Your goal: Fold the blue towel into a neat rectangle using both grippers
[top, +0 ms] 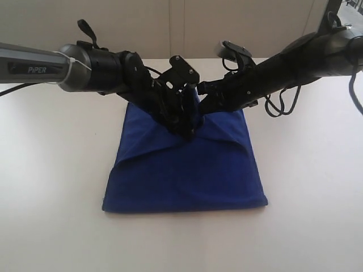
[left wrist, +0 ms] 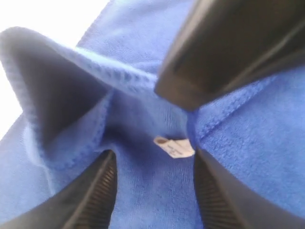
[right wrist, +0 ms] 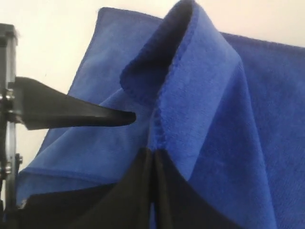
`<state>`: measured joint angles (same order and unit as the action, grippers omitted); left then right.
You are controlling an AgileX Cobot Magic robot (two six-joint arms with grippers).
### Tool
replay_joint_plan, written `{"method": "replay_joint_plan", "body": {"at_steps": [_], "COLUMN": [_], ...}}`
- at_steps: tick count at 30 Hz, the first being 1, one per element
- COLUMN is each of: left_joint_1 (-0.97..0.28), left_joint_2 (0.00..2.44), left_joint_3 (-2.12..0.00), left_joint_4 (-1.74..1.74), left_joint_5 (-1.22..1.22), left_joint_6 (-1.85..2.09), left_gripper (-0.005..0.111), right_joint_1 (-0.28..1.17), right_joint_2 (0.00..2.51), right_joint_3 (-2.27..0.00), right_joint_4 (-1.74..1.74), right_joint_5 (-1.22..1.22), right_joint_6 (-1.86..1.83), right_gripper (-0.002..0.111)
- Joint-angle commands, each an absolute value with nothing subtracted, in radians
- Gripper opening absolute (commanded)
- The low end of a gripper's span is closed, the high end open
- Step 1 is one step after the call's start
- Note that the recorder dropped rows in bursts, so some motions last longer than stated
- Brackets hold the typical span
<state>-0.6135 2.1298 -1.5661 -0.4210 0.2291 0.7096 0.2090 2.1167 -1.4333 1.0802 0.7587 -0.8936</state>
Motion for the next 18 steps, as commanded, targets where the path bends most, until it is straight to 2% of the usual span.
{"method": "replay_joint_plan", "body": {"at_steps": [1,18], "left_joint_1": [-0.611,-0.641], "left_joint_2": [2.148,2.153], "left_joint_3": [-1.565,-1.567], "left_joint_4": [-0.430,-0.447], "left_joint_5": [0.234,0.195], "left_joint_6": [0.737,0.759], "left_gripper": [0.055,0.055], "right_joint_1": [0.209,0.207], "right_joint_2": [2.108,2.108], "right_joint_3": [-1.442,-1.442], "right_joint_4": [1.069,1.067], "right_joint_5": [0.760,0.774], "right_joint_6": [-0.924,-0.937], "right_gripper": [0.000,0.000]}}
